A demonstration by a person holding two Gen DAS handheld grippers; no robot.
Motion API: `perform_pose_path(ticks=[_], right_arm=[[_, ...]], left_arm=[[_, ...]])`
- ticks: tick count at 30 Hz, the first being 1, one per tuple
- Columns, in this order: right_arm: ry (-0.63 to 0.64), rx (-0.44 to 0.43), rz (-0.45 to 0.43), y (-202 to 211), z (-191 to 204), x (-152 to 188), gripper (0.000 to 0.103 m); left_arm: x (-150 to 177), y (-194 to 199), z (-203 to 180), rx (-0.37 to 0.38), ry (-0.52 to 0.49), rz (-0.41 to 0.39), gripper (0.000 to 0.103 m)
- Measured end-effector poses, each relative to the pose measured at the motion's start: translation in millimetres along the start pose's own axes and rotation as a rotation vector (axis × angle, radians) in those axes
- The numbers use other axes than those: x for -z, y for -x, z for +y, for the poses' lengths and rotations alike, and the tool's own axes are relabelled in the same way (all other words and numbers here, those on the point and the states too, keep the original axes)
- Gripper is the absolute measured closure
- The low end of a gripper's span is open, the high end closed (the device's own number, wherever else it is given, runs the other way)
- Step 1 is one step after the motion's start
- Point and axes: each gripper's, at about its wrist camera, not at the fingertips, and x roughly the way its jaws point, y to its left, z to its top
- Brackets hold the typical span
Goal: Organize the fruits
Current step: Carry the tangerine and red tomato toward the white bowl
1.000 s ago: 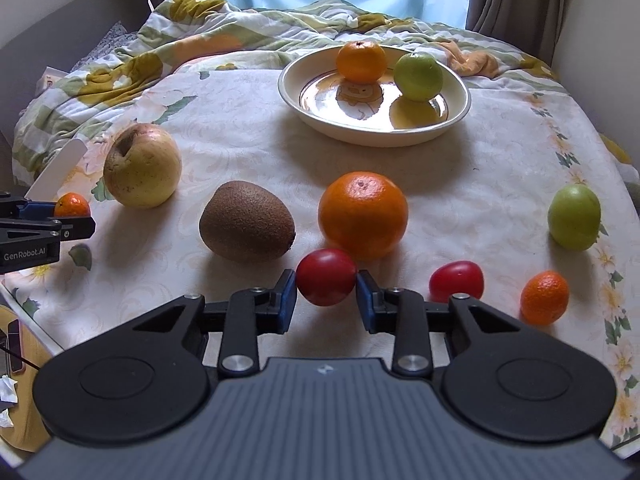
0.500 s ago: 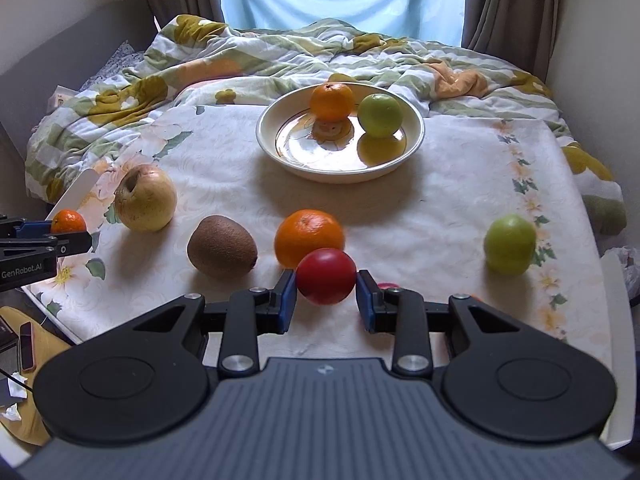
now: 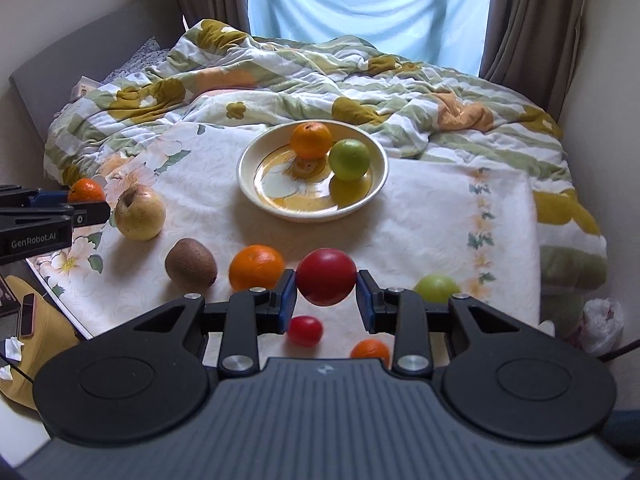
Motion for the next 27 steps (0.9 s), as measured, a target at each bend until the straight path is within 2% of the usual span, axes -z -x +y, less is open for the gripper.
perform_pose_path(ticks=[7, 15, 21, 27], right_arm=[[0.048, 0.001, -0.021, -2.6, -26.9, -30.2, 0.056], [0.019, -0.016, -0.031, -39.2, -45.4, -73.3, 0.056], [0.012, -0.018, 0.002, -83.6, -49.3, -96.1, 0.056], [-0.011, -0.023, 0.038, -118.7, -54.7, -103.6, 0.056]], left_arm=[[-39.6, -27.0, -16.1, 0.025, 0.002, -0.01, 0.062], [-78.4, -92.5, -28.4, 0.054, -0.051, 0.028, 0.062], [-92.6, -150.2, -35.4, 0.06, -0.096, 0.081, 0.062], [-90.8, -195.1, -40.9, 0.072, -0.132, 0.14, 0.062]])
